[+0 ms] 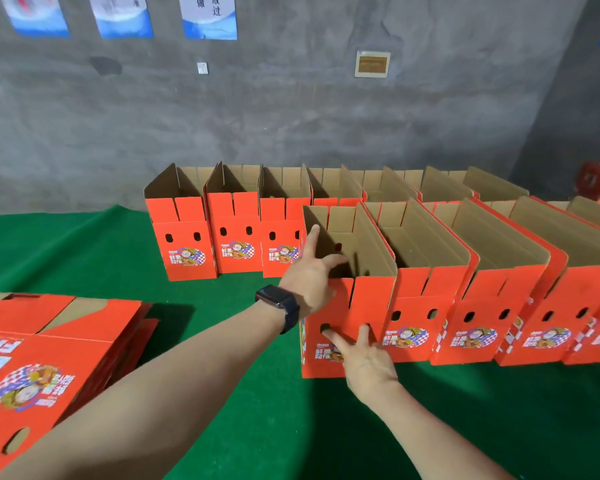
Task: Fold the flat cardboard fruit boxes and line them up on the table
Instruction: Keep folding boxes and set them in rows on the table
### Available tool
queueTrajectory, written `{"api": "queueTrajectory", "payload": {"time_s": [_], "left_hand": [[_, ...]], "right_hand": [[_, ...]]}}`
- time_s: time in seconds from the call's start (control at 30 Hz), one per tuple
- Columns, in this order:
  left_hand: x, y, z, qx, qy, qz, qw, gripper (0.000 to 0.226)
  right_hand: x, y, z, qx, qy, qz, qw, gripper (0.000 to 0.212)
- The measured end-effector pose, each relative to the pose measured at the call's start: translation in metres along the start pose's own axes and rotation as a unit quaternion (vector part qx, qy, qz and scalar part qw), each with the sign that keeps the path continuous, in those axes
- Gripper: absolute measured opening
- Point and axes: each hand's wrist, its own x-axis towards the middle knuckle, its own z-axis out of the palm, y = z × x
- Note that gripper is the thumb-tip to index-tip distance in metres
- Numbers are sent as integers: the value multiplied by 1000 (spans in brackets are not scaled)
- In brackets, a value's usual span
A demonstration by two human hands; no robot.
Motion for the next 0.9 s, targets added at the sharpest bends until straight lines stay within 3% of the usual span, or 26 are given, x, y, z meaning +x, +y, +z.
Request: {"api": "queueTrajectory", "payload": {"time_s": [0.1,0.23,0.63,0.9], "left_hand": [[15,5,1,27,-52,-35,998,36],[7,0,8,-44,1,-36,998,19],[21,-11,13,-84,22,-29,996,17],[52,-18,9,-112,-34,-54,992,21]], "right_hand": [[3,-7,-2,37,-7,16,999,88],[-1,-6,7,45,17,26,998,88],[19,-1,12,23,51,33,998,84],[45,7,18,26,52,49,997,91]]}}
